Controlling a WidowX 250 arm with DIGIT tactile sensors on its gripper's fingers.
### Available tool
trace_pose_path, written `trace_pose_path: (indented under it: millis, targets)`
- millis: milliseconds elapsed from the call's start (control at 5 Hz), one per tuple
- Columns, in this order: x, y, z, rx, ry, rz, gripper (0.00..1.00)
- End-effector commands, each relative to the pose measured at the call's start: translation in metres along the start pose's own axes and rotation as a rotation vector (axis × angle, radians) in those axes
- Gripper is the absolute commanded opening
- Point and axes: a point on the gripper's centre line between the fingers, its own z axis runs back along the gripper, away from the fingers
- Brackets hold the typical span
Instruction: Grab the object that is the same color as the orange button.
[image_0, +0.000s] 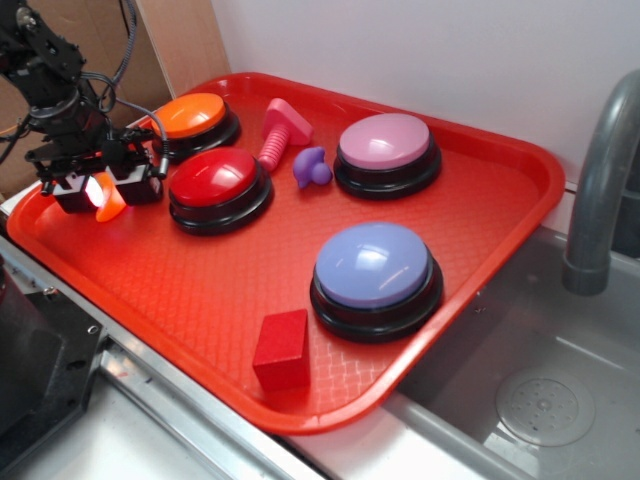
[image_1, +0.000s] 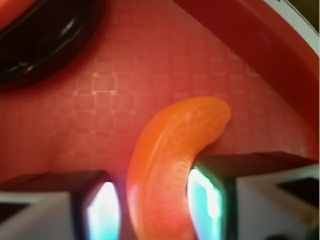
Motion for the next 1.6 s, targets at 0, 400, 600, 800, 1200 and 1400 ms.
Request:
trace_pose_path:
  millis: [0,400,600,800,1200,1400]
  targets:
    - [-0.01,0.003,0.0,0.023,0.007,0.006,0.0]
    - [0.0,-0.009,0.039,0.041,-0.033,0.022,0.0]
    - [-0.003,-0.032,0.076,-0.016,-0.046,-0.023,0.0]
    - [-0.013,-0.058,0.107,-0.085,-0.022,-0.171,0.0]
    - [-0.058,-0.115,0.156,-0.163,0.033,-0.529,0.0]
    - [-0.08,-0.125,0.163,-0.17,0.011,-0.567,0.0]
